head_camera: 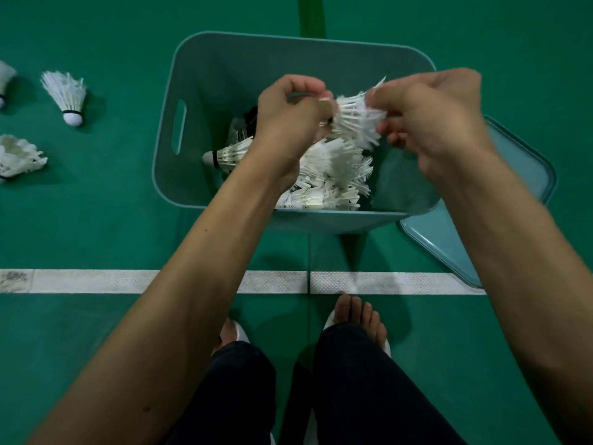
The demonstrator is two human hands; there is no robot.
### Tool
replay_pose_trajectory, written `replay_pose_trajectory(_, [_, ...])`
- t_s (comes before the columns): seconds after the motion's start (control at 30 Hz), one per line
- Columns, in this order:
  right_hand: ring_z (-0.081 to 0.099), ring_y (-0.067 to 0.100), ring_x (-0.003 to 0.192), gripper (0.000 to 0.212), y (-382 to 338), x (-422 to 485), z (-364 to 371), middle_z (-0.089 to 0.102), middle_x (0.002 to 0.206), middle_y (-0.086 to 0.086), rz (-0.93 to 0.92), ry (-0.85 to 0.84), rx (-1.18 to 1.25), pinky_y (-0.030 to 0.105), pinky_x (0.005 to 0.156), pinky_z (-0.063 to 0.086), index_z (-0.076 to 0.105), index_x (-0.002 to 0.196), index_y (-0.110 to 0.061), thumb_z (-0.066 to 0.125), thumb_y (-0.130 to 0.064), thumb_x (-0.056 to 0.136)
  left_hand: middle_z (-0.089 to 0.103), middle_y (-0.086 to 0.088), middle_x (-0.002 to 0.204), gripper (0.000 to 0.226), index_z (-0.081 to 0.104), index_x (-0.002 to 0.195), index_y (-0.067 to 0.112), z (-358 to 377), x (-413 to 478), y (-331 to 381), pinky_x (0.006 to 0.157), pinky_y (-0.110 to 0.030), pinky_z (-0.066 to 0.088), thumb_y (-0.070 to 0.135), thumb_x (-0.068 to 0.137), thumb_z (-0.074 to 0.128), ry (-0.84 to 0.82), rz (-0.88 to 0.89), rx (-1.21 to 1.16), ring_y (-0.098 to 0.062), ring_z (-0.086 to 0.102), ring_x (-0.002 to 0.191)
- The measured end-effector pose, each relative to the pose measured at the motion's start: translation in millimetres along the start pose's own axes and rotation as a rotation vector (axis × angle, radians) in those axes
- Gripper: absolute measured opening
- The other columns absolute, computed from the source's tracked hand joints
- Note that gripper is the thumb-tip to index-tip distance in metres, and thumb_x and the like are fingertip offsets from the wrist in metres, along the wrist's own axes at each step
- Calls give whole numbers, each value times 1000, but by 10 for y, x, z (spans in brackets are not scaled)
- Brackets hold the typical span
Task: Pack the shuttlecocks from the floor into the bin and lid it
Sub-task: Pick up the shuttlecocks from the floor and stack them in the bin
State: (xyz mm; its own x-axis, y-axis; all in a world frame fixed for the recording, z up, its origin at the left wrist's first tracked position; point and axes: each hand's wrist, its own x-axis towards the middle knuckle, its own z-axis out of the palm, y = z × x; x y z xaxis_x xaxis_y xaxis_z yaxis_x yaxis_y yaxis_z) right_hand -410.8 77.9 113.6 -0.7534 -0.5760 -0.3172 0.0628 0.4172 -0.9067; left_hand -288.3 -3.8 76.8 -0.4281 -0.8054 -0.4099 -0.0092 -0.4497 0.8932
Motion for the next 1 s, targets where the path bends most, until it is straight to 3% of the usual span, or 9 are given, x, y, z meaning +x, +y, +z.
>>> replay_pose_trajectory(0.1, [58, 6, 46, 5, -78, 49, -96, 70, 60, -2, -230, 73, -281, 23, 49, 47, 78, 71, -16, 79, -12, 69, 67, 7, 101, 29, 64, 103, 19, -38, 63, -71, 88, -35, 59, 9, 78, 77, -4, 228, 559, -9, 65, 96])
replay_pose_trajectory(0.17, [69, 12, 67, 18, -111, 61, -103, 74, 75, 1, -364, 159, -625, 25, 64, 56, 81, 85, -18, 71, -17, 70, 65, 12, 104, 37, 64, 107, 26, -19, 102, -104, 96, -44, 52, 15, 74, 74, -101, 352, 999, -13, 62, 105])
replay_pose_trajectory(0.27, [68, 36, 96, 30, -128, 26, -9, 71, 105, 14, -331, 230, -950, 38, 78, 55, 74, 105, -10, 70, -12, 75, 62, -3, 121, 42, 63, 118, 24, 114, 148, -147, 109, -56, 34, 26, 78, 78, -270, 414, 1532, -29, 50, 125])
replay_pose_trajectory(0.33, [64, 44, 106, 30, -83, -14, 94, 65, 116, 21, -295, 198, -1060, 45, 83, 52, 67, 110, -8, 69, -9, 80, 60, -8, 123, 50, 61, 123, 22, 193, 198, -232, 104, -52, 38, 29, 78, 81, -325, 426, 1669, -33, 49, 125])
replay_pose_trajectory(0.47, [60, 48, 112, 31, 107, -4, 152, 61, 122, 25, -260, 117, -1146, 47, 86, 50, 61, 116, -5, 66, -9, 86, 68, -7, 115, 40, 61, 123, 22, 212, 321, -293, 75, -38, 41, 16, 84, 70, -327, 459, 1685, -31, 63, 108])
replay_pose_trajectory(0.63, [63, 44, 99, 24, 260, 24, 107, 66, 110, 21, -277, 129, -1013, 45, 82, 55, 70, 105, -10, 64, -11, 82, 69, -9, 116, 32, 67, 116, 23, 218, 342, -315, 75, -38, 40, 13, 86, 65, -301, 517, 1673, -32, 63, 109])
replay_pose_trajectory(0.83, [68, 28, 92, 18, 341, 121, 82, 73, 90, 8, -208, 115, -738, 30, 82, 55, 76, 89, -15, 61, -11, 81, 68, -2, 109, 30, 65, 108, 24, 129, 321, -270, 74, -36, 37, 6, 83, 67, -223, 503, 1545, -28, 61, 104])
replay_pose_trajectory(0.9, [68, 23, 89, 18, 324, 160, 72, 71, 89, 5, -162, 108, -664, 27, 78, 51, 76, 89, -16, 61, -9, 84, 67, 0, 105, 33, 63, 108, 23, 86, 307, -242, 70, -35, 36, 4, 81, 65, -211, 506, 1499, -27, 60, 101])
replay_pose_trajectory(1.0, [62, 24, 74, 19, 328, 227, 99, 67, 81, 6, -78, 68, -599, 33, 68, 52, 72, 86, -10, 53, -9, 82, 66, 1, 97, 38, 60, 107, 23, 48, 286, -200, 56, -31, 31, 0, 77, 63, -212, 493, 1431, -25, 59, 92])
